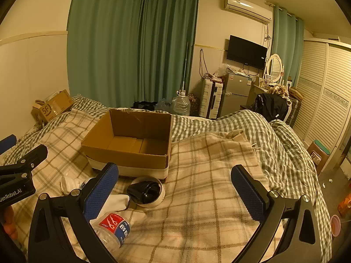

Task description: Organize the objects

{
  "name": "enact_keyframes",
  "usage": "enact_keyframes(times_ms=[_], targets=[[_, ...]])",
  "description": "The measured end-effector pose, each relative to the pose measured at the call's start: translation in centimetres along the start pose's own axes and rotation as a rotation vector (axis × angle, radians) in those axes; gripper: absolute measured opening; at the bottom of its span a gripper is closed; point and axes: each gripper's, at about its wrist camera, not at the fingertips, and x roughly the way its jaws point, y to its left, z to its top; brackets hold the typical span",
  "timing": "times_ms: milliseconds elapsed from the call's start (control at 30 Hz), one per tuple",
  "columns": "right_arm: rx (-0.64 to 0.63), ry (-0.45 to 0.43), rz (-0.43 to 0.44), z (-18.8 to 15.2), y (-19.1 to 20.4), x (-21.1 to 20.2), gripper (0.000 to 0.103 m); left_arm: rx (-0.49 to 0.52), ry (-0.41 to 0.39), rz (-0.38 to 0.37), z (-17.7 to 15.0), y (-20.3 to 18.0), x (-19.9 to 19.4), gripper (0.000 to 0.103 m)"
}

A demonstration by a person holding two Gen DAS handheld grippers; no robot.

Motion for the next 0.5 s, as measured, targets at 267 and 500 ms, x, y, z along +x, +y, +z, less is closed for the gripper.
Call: enact_keyframes(times_ms=[267,500], targets=[[-0.002,0.000,0.004,-0.04,0.14,-0.05,0.103,0.000,0.000,0.002,-0.02,0.05,-0.05,0.103],[-0.007,-0.001,0.010,-0.17,0.27,-0.10,0.103,0.000,0.000,0.003,-0.08,-0.01,-0.05,0.103]])
